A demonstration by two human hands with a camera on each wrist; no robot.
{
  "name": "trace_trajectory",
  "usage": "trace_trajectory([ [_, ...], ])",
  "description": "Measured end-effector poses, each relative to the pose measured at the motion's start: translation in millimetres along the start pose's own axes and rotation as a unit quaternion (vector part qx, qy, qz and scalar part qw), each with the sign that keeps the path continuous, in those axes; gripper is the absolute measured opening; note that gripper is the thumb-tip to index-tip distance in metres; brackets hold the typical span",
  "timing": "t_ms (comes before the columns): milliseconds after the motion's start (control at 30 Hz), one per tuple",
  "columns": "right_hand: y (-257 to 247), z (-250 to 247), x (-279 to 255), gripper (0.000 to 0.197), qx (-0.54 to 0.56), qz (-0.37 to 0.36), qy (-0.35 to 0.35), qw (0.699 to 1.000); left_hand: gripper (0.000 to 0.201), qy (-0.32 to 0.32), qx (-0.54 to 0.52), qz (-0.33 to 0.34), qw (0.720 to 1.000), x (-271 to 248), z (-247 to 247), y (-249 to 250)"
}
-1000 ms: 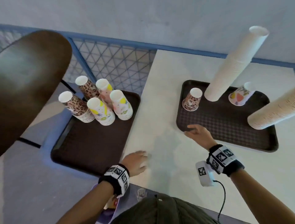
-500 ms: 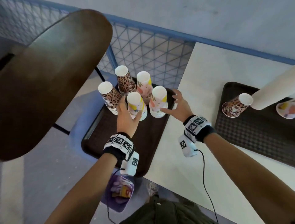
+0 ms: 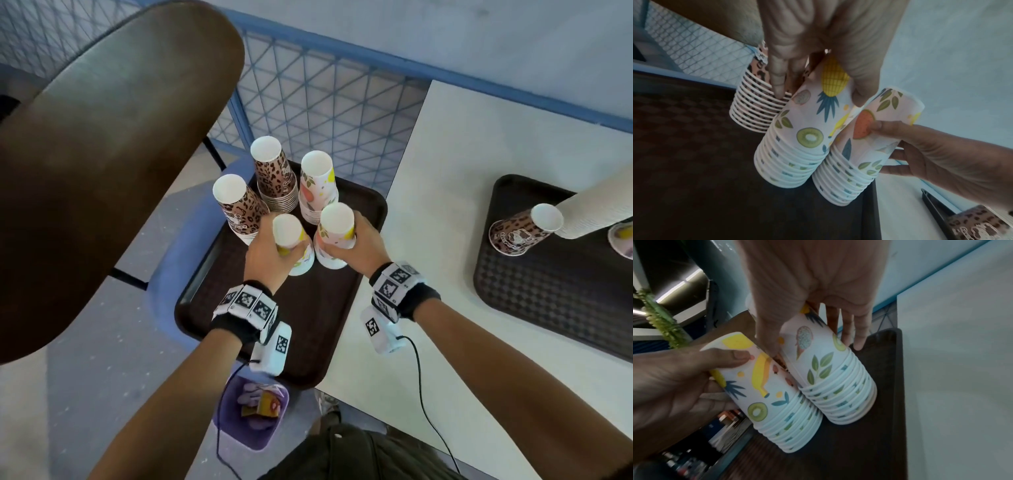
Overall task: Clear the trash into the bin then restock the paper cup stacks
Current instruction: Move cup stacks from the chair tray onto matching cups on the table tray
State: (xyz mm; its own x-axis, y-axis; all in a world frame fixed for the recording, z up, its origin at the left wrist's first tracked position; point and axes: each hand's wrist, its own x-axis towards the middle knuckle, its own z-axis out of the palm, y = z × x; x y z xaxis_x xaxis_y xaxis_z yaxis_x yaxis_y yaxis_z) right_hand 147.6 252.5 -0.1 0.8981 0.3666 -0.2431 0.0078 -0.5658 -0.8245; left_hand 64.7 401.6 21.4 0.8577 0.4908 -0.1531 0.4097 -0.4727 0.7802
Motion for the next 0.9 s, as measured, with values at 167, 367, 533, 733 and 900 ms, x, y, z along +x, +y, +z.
trace_trajectory([
  [167, 0, 18, -29, 0.072, -0.057, -0.058, -0.030, 0.996, 0.072, 0.017, 0.011, -0.025, 0.999, -43, -29, -30],
  [367, 22, 47, -43, 0.081, -0.019, -0.020, -0.018, 0.999, 0.119, -0.021, -0.130, -0.123, 0.984, -71, -27, -75],
  [533, 31, 57, -42, 0.085, 0.044, 0.030, -0.024, 0.998, 0.116, -0.021, -0.153, -0.186, 0.970, -69, -2, -91],
  [733, 29, 61, -44, 0.080, 0.080, 0.042, -0.008, 0.996, 0.102, 0.008, -0.120, -0.203, 0.972, -66, 9, -90],
  [900, 30, 62, -48, 0.079, 0.099, 0.050, -0.021, 0.994, 0.096, 0.013, -0.070, -0.199, 0.977, -70, 10, -96],
])
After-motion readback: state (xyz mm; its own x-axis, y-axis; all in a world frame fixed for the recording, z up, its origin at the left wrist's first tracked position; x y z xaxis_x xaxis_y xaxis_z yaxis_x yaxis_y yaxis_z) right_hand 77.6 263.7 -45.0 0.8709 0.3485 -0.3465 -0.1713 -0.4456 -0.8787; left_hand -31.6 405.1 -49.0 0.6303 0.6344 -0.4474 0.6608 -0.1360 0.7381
